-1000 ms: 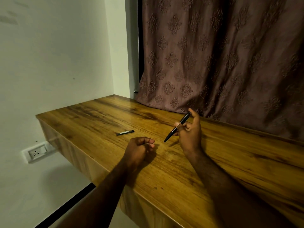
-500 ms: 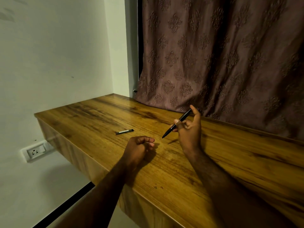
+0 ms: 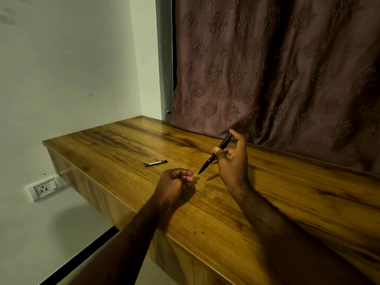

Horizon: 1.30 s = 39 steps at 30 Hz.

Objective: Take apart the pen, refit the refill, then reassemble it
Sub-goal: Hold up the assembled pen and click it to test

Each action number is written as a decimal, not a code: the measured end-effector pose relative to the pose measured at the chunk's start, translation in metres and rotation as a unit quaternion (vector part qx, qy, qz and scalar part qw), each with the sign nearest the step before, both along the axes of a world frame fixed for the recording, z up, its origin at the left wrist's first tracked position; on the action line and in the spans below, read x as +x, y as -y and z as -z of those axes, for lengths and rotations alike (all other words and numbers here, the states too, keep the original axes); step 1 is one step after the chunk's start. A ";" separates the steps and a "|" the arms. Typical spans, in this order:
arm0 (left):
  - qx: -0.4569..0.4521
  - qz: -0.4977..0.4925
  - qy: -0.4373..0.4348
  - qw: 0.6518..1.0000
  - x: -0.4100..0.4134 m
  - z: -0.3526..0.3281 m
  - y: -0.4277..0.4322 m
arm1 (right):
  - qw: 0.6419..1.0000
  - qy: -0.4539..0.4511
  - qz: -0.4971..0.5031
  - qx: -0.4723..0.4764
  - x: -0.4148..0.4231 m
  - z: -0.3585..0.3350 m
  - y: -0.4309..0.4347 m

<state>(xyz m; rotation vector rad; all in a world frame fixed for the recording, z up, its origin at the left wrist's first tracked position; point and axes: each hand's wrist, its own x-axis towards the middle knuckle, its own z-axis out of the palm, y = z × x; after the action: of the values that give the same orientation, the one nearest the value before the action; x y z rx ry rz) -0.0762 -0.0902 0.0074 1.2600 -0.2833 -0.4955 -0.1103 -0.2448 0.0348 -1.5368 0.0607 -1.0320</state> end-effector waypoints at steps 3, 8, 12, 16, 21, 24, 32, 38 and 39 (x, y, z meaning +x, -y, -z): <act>-0.010 -0.002 -0.011 1.000 -0.001 -0.001 -0.001 | 0.999 0.000 0.010 0.035 0.000 -0.002 0.002; -0.008 -0.015 -0.018 1.000 -0.005 -0.005 -0.001 | 0.998 -0.007 0.011 0.068 -0.001 -0.003 0.008; 0.003 -0.011 -0.019 1.000 -0.008 -0.007 -0.001 | 0.996 -0.006 0.015 0.083 0.000 -0.004 0.009; 0.009 -0.015 -0.013 1.000 -0.007 -0.007 -0.001 | 0.998 -0.016 0.001 0.062 0.002 -0.001 0.009; -0.037 0.004 -0.042 0.998 -0.010 -0.008 0.001 | 1.000 -0.009 0.009 0.019 0.004 0.000 0.005; 0.025 -0.011 0.014 1.000 -0.008 -0.005 0.000 | 1.000 -0.006 0.020 -0.010 0.003 0.002 0.005; -0.007 0.005 0.015 1.000 -0.015 -0.011 0.000 | 0.999 -0.016 0.031 -0.035 0.004 -0.001 0.003; -0.044 -0.009 -0.027 0.999 -0.015 -0.012 0.000 | 0.998 -0.025 0.027 -0.050 0.003 -0.002 0.005; -0.048 -0.007 -0.035 0.998 -0.013 -0.011 0.001 | 0.998 -0.031 0.028 -0.052 0.003 -0.002 0.005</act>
<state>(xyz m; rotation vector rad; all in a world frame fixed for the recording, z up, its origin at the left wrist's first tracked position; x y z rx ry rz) -0.0893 -0.0909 0.0182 1.1479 -0.2358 -0.5078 -0.1076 -0.2498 0.0373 -1.6713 0.0955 -1.0450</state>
